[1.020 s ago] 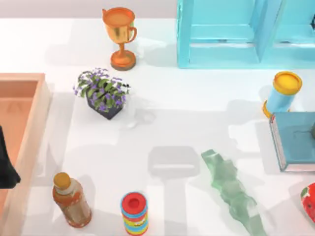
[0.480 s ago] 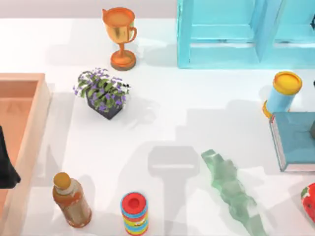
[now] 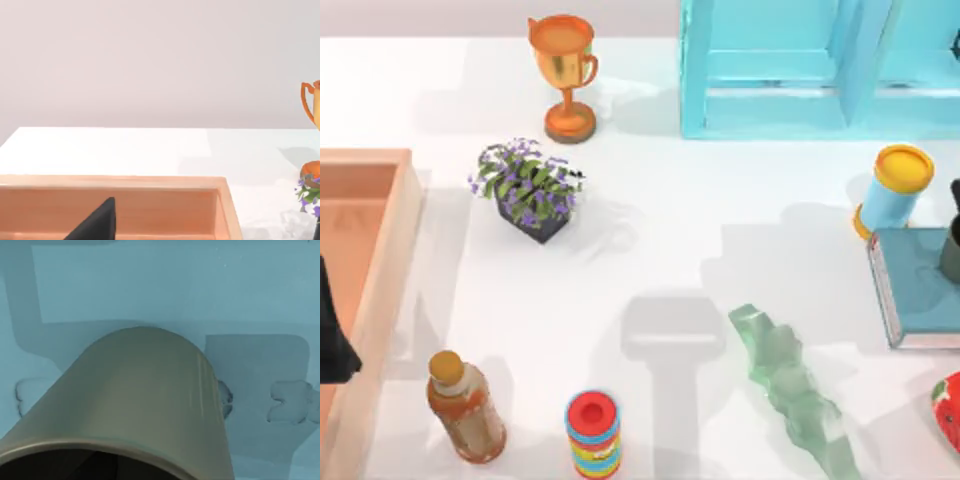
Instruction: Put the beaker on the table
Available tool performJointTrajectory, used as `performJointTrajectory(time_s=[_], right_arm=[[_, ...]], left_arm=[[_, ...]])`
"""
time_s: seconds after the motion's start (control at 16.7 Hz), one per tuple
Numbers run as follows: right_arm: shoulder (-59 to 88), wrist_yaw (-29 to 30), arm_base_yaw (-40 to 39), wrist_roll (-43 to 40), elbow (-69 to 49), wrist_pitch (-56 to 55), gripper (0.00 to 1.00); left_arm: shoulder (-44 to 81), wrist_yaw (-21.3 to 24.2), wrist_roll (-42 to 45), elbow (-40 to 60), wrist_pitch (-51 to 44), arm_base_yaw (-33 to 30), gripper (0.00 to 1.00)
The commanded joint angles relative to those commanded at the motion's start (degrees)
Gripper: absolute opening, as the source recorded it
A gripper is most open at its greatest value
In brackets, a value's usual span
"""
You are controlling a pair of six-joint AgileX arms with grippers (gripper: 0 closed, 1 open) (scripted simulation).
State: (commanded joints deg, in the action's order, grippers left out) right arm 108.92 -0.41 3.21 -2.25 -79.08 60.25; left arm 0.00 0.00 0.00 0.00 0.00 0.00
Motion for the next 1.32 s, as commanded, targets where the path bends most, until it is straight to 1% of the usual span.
performJointTrajectory(time_s=[0.72, 0.78, 1.32], right_arm=[[0.0, 0.0, 0.0, 0.0, 0.0, 0.0, 0.02], [0.0, 0.0, 0.0, 0.0, 0.0, 0.0, 0.00], [-0.1, 0.0, 0.0, 0.0, -0.2, 0.2, 0.00]], left_arm=[[0.0, 0.0, 0.0, 0.0, 0.0, 0.0, 1.00], [0.0, 0.0, 0.0, 0.0, 0.0, 0.0, 1.00], [0.0, 0.0, 0.0, 0.0, 0.0, 0.0, 1.00]])
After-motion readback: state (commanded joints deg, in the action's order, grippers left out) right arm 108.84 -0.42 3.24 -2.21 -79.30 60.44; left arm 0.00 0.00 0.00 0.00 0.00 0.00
